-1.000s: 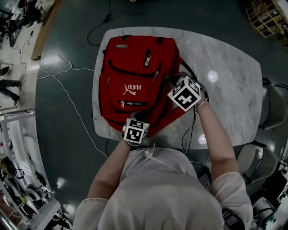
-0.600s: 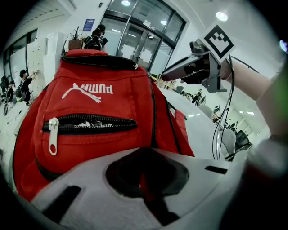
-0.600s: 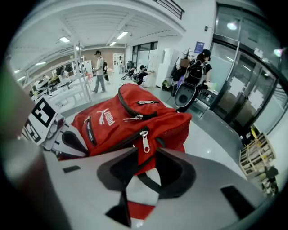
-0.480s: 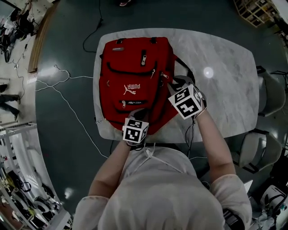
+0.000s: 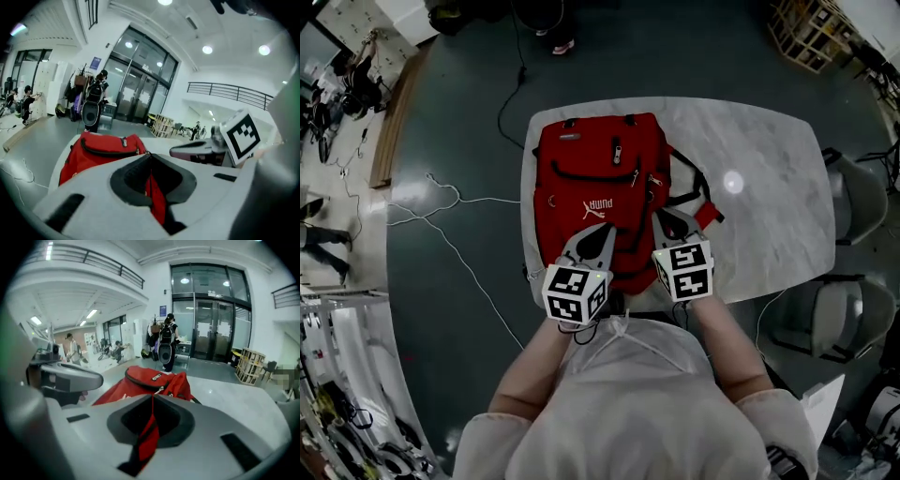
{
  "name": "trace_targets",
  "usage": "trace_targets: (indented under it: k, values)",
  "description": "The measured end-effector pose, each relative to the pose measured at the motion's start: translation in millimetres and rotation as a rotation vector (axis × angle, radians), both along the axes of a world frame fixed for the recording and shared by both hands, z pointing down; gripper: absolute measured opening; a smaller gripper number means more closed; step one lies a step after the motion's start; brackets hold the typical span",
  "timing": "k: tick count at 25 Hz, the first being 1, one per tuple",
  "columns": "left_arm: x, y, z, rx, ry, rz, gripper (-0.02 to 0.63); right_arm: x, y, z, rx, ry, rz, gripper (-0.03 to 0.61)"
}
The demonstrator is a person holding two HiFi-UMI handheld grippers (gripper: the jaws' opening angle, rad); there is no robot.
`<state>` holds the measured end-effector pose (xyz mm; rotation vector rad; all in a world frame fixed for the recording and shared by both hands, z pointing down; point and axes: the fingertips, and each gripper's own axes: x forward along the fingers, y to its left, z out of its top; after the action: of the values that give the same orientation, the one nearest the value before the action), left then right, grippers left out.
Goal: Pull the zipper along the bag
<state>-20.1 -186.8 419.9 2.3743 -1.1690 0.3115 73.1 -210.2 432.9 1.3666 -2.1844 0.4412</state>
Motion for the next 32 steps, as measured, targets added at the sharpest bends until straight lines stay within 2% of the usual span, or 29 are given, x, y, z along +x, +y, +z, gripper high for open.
trace_targets:
  k: [4,8,14,24,32]
  values:
    - [-10.3,-2.8,-51.9,0.124,0.02,-0.008,0.02,-21.2,15.0,-36.5,0.093,-0.141,0.043,0.028]
    - [-17.9,0.3,-86.1,0.228,0.017,-0.005,0.02,-36.1,22.2,-67.2,0.182,-0.158,0.05,0.027]
    - [-29.6,5.8,-106.1,0.303,-0.023,0.005,0.02,-46.3,22.5,-84.0,0.236,-0.16,0.069,0.026]
    - [-53.5,-6.5,-106.8,0.301,-0.012,-0.024,0.02,-66.8,25.2,-85.8,0.241,-0.146,0.037,0.026]
    - [-60.4,-10.2,-107.4,0.292,0.007,-0.039,0.02,-80.0,26.6,-94.2,0.287,-0.16,0.009,0.026]
